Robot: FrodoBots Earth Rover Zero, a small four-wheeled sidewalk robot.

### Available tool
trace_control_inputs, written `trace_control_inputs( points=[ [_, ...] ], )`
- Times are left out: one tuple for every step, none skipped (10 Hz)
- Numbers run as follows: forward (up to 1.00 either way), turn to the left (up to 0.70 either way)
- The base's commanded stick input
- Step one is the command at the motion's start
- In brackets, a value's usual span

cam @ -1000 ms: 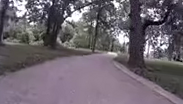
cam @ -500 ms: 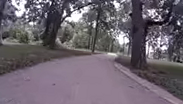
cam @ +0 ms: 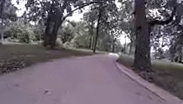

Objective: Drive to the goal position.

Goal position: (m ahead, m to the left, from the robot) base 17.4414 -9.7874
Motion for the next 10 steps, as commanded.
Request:
trace_control_inputs(
  points=[
    [0.70, 0.01],
    [0.70, 0.01],
    [0.70, 0.01],
    [0.70, 0.01],
    [0.70, 0.01],
    [0.70, 0.01],
    [0.70, 0.01],
    [0.70, 0.01],
    [0.70, 0.01],
    [0.70, 0.01]
  ],
)
